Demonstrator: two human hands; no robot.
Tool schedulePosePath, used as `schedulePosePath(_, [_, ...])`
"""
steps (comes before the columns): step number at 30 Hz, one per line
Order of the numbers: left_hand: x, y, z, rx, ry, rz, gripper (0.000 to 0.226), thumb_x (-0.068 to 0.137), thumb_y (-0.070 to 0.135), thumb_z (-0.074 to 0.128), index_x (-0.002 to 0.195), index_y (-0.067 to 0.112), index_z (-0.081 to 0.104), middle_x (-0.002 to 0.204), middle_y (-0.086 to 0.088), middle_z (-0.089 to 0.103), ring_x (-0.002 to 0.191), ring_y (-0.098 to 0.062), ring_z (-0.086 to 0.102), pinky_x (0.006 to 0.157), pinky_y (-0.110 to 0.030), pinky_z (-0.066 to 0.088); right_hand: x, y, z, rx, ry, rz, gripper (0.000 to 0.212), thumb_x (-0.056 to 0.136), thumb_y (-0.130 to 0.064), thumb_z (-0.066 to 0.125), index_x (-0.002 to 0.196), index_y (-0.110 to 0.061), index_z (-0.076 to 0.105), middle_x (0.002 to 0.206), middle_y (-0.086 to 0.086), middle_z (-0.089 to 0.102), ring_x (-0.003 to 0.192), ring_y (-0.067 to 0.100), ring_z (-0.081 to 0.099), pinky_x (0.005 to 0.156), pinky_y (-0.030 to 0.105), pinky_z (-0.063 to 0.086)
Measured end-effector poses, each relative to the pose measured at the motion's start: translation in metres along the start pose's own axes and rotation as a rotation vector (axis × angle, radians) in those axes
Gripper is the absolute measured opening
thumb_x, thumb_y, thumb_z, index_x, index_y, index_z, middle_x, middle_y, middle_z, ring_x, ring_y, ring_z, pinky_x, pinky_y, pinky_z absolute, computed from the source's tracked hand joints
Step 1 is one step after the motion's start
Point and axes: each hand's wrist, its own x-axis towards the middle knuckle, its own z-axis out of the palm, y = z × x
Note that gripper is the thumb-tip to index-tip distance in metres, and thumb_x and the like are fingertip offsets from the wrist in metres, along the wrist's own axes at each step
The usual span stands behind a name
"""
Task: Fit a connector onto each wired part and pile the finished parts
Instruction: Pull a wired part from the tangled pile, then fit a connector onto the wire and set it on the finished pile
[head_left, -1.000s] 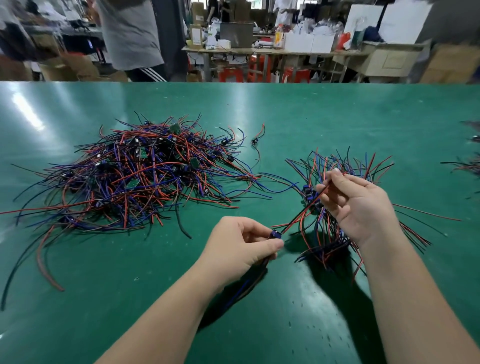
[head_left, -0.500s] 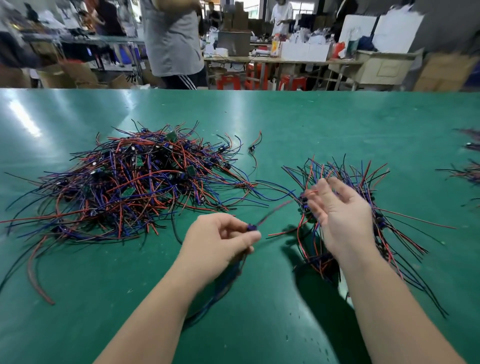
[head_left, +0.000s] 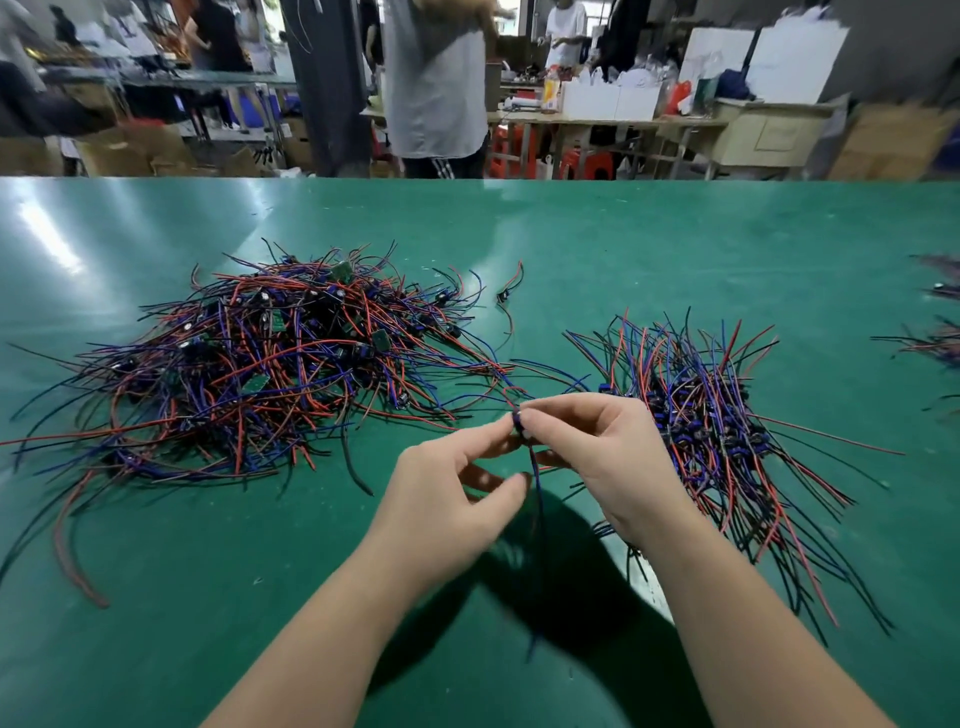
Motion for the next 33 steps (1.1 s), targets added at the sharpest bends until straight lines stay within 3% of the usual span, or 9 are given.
schedulePosePath(3, [0.0, -0.002, -0.003, 0.118, -0.005, 0.076, 0.053, 0.075, 0.025, 0.064, 0.128, 0.03, 0.06, 0.107, 0.021, 0.068, 0.079, 0.004, 0.064, 0.066, -0.012, 0.05, -0.001, -0.002, 0.0, -0.032, -0.016, -0.026, 0.02, 0.077, 0.002, 0.073, 0.084, -0.016, 0.074, 0.079, 0.005, 0.075, 0.07, 0.012, 0.067, 0.064, 0.024, 0.056])
schedulePosePath(6, [0.005, -0.008, -0.012, 0.393, 0.075, 0.125, 0.043, 0.081, 0.02, 0.066, 0.123, 0.025, 0.064, 0.121, 0.011, 0.062, 0.109, -0.004, 0.055, 0.095, -0.016, 0.04, 0.002, -0.003, -0.008, -0.204, 0.249, -0.153, 0.022, 0.077, -0.002, 0.074, 0.087, -0.021, 0.073, 0.076, -0.002, 0.074, 0.067, 0.01, 0.067, 0.068, 0.024, 0.056])
schedulePosePath(10, [0.012, -0.018, -0.029, 0.844, 0.195, -0.237, 0.046, 0.085, 0.037, 0.059, 0.13, 0.037, 0.053, 0.141, -0.002, 0.037, 0.125, -0.025, 0.031, 0.106, -0.036, 0.026, 0.006, -0.01, -0.035, -0.598, 0.57, -0.393, 0.021, 0.079, -0.012, 0.072, 0.099, -0.018, 0.071, 0.078, -0.003, 0.069, 0.069, 0.01, 0.066, 0.072, 0.017, 0.052])
schedulePosePath(14, [0.013, -0.026, -0.047, 1.043, 0.114, -0.545, 0.055, 0.086, 0.055, 0.05, 0.138, 0.044, 0.037, 0.134, -0.007, 0.036, 0.12, -0.03, 0.03, 0.101, -0.041, 0.028, 0.011, -0.001, -0.051, -0.969, 0.405, -0.135, 0.017, 0.08, -0.015, 0.071, 0.096, -0.013, 0.073, 0.082, 0.002, 0.069, 0.074, 0.016, 0.061, 0.076, 0.023, 0.046])
schedulePosePath(18, [0.014, -0.028, -0.057, 1.154, 0.097, -0.554, 0.042, 0.092, 0.05, 0.047, 0.133, 0.038, 0.048, 0.124, -0.006, 0.05, 0.116, -0.028, 0.046, 0.097, -0.041, 0.035, 0.01, 0.007, -0.051, -1.111, 0.219, 0.133, 0.016, 0.084, -0.018, 0.069, 0.098, -0.013, 0.075, 0.087, 0.005, 0.071, 0.083, 0.023, 0.063, 0.08, 0.033, 0.053])
schedulePosePath(24, [0.02, -0.034, -0.059, 0.858, 0.2, -0.484, 0.04, 0.089, 0.002, 0.05, 0.123, 0.021, 0.06, 0.119, -0.005, 0.062, 0.104, -0.026, 0.059, 0.081, -0.037, 0.051, 0.007, 0.003, -0.041, -1.189, 0.275, 0.047, 0.024, 0.087, -0.027, 0.062, 0.107, -0.016, 0.071, 0.104, 0.008, 0.065, 0.089, 0.027, 0.061, 0.079, 0.037, 0.052])
schedulePosePath(28, [0.023, -0.037, -0.061, 0.849, 0.249, -0.51, 0.014, 0.088, 0.013, 0.056, 0.101, 0.009, 0.062, 0.093, -0.01, 0.067, 0.084, -0.03, 0.061, 0.068, -0.036, 0.051, 0.006, 0.001, -0.035, -1.121, 0.32, -0.044, 0.023, 0.089, -0.022, 0.058, 0.108, -0.017, 0.07, 0.103, 0.005, 0.061, 0.091, 0.024, 0.057, 0.078, 0.032, 0.045])
schedulePosePath(31, [0.026, -0.032, -0.06, 0.946, 0.219, -0.573, 0.026, 0.092, 0.036, 0.06, 0.097, 0.011, 0.064, 0.082, -0.007, 0.066, 0.076, -0.03, 0.06, 0.06, -0.033, 0.043, 0.005, 0.002, -0.029, -1.082, 0.309, -0.063, 0.022, 0.088, -0.019, 0.058, 0.107, -0.015, 0.07, 0.104, 0.006, 0.063, 0.094, 0.025, 0.059, 0.085, 0.035, 0.048])
schedulePosePath(33, [0.028, -0.029, -0.058, 0.993, 0.211, -0.573, 0.025, 0.093, 0.036, 0.058, 0.091, 0.013, 0.067, 0.077, -0.004, 0.065, 0.071, -0.028, 0.06, 0.058, -0.031, 0.043, 0.004, 0.002, -0.026, -1.066, 0.298, -0.09, 0.022, 0.088, -0.018, 0.058, 0.106, -0.014, 0.07, 0.104, 0.005, 0.065, 0.094, 0.025, 0.06, 0.086, 0.037, 0.048])
